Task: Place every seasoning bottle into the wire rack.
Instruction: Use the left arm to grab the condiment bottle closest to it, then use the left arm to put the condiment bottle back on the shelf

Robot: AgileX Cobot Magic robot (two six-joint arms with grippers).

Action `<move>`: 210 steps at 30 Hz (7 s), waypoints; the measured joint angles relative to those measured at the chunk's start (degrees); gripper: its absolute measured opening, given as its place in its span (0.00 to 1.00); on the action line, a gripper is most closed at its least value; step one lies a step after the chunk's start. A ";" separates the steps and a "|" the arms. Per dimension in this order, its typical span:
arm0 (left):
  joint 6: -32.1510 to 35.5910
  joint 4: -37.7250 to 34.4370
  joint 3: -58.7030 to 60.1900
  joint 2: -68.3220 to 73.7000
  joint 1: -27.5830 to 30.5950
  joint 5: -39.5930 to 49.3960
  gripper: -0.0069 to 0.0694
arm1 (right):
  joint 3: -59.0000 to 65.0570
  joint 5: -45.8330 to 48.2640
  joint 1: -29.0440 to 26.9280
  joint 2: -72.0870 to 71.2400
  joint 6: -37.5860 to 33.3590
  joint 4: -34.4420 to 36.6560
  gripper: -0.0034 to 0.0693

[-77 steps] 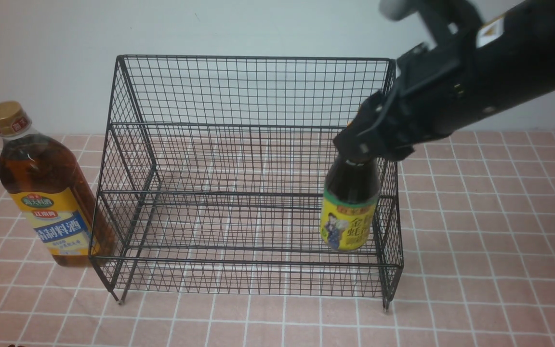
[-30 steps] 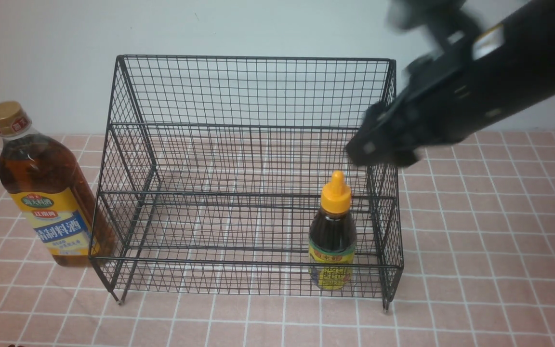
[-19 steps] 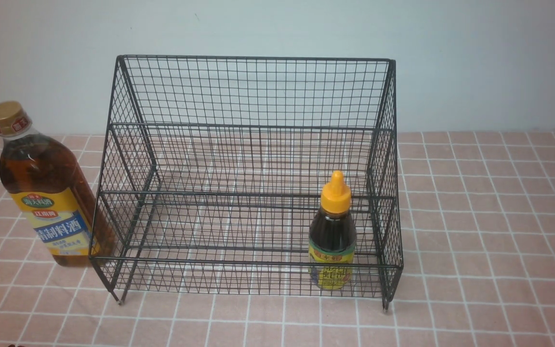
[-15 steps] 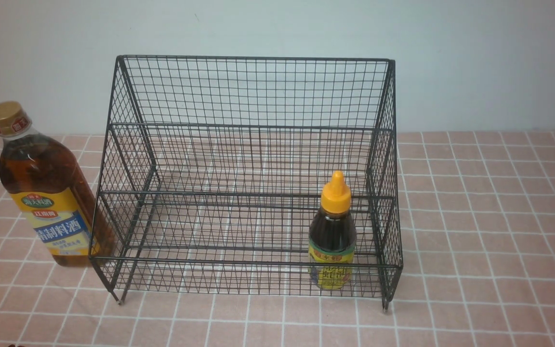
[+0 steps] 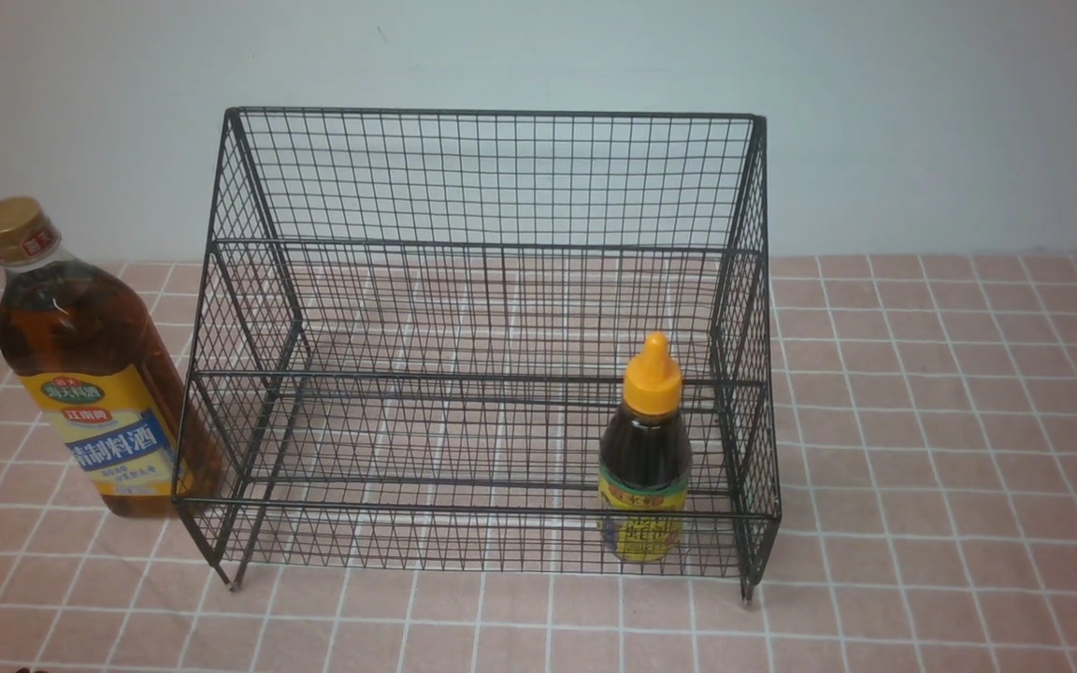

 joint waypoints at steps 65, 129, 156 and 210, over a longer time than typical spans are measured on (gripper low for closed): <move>0.00 0.00 0.00 0.00 0.00 0.00 0.09 | 25.26 11.05 -25.85 0.05 -12.87 3.89 0.03; 15.49 -27.86 -34.81 75.13 0.00 -56.96 0.89 | 25.26 11.05 -25.85 0.05 -12.94 3.89 0.03; 17.43 -32.00 -42.73 73.58 -0.27 -45.70 0.49 | 25.26 11.05 -25.85 0.05 -13.50 3.89 0.03; 51.24 -65.23 -77.51 92.49 -14.23 -44.38 0.49 | 25.26 11.05 -25.85 0.05 -13.52 4.24 0.03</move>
